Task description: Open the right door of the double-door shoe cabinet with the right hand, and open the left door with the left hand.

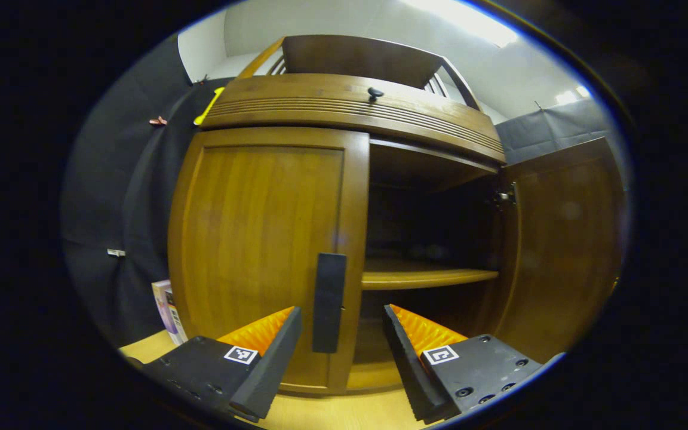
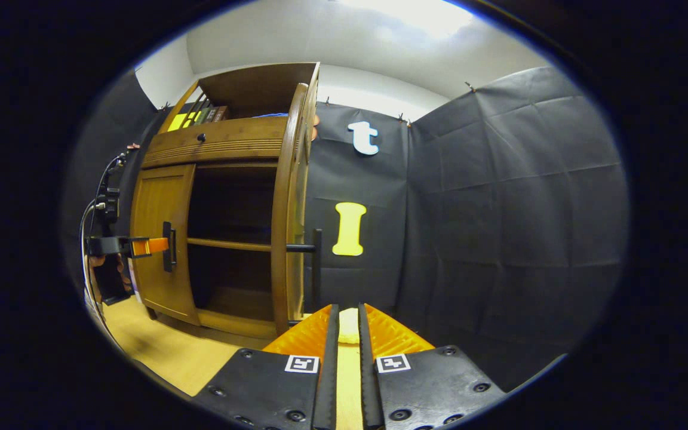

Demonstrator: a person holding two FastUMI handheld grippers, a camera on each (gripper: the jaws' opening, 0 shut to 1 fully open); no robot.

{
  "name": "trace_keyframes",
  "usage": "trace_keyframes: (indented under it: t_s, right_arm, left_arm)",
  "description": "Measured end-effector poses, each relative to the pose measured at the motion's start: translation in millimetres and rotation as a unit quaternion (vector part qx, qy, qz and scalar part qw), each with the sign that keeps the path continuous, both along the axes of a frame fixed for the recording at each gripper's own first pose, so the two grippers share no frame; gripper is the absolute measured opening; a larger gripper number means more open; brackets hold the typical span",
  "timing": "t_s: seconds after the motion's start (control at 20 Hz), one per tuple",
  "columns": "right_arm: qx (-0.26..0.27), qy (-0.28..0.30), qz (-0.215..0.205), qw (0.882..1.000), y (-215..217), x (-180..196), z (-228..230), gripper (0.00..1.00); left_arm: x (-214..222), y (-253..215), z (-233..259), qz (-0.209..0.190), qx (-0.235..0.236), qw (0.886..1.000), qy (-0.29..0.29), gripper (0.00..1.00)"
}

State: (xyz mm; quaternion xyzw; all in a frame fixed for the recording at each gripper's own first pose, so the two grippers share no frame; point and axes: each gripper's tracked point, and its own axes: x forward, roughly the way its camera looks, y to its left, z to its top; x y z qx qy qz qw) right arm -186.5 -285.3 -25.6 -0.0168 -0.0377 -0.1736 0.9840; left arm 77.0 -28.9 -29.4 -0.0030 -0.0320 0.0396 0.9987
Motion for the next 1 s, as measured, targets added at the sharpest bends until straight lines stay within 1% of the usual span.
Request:
trace_keyframes:
  t_s: [0.1, 0.15, 0.2, 0.25, 0.3, 0.35, 0.4, 0.45, 0.5, 0.6, 0.7, 0.75, 0.8, 0.85, 0.9, 1.0]
  right_arm:
    - [0.005, -0.011, 0.018, 1.000, 15, -11, 2, 0.20]
    - [0.005, -0.013, 0.018, 1.000, 20, -15, 2, 0.17]
    - [0.001, -0.013, 0.017, 1.000, 23, -19, 3, 0.21]
    - [-0.002, -0.016, 0.014, 1.000, 26, -21, 5, 0.22]
    - [-0.004, -0.017, 0.016, 1.000, 29, -22, 7, 0.31]
    - [-0.003, -0.021, 0.013, 1.000, 25, -19, 10, 0.41]
    - [0.001, -0.026, 0.018, 0.999, 25, -17, 12, 0.41]
    - [0.006, -0.029, 0.023, 0.999, 26, -15, 13, 0.41]
    - [0.012, -0.031, 0.030, 0.999, 28, -14, 12, 0.56]
    - [0.019, -0.028, 0.019, 0.999, 21, -15, 8, 0.87]
    - [0.019, -0.025, 0.010, 0.999, 15, -14, 7, 0.87]
    - [0.020, -0.025, 0.008, 0.999, 16, -14, 8, 0.90]
    - [0.020, -0.024, 0.008, 0.999, 15, -14, 8, 0.90]
    - [0.019, -0.025, 0.009, 0.999, 16, -14, 8, 0.90]
    - [0.017, -0.026, 0.010, 0.999, 18, -14, 8, 0.90]
    - [0.014, -0.026, 0.009, 1.000, 18, -14, 8, 0.91]
  left_arm:
    - [12, 0, 2, -0.005, 0.001, 1.000, -0.012, 0.81]
    - [17, -2, 2, -0.013, -0.002, 1.000, -0.016, 0.85]
    - [21, -5, 0, -0.025, -0.004, 0.999, -0.019, 0.81]
    - [27, -6, -2, -0.027, -0.007, 0.999, -0.020, 0.85]
    - [31, -1, -4, -0.020, -0.006, 1.000, -0.020, 0.81]
    - [36, 3, -7, -0.012, -0.003, 1.000, -0.019, 0.84]
    - [40, 6, -9, -0.006, 0.002, 1.000, -0.016, 0.84]
    - [45, 7, -11, -0.002, 0.007, 1.000, -0.014, 0.80]
    - [49, 8, -13, -0.001, 0.011, 1.000, -0.012, 0.80]
    - [51, 6, -15, 0.000, 0.014, 1.000, -0.010, 0.79]
    - [54, 7, -15, 0.003, 0.016, 1.000, -0.009, 0.73]
    - [54, 8, -15, 0.004, 0.018, 1.000, -0.009, 0.70]
    - [63, 8, -20, 0.007, 0.018, 1.000, -0.008, 0.67]
    - [66, 9, -20, 0.010, 0.017, 1.000, -0.010, 0.63]
    - [65, 7, -20, 0.004, 0.012, 1.000, -0.011, 0.58]
    - [63, 11, -19, 0.012, 0.012, 1.000, -0.013, 0.49]
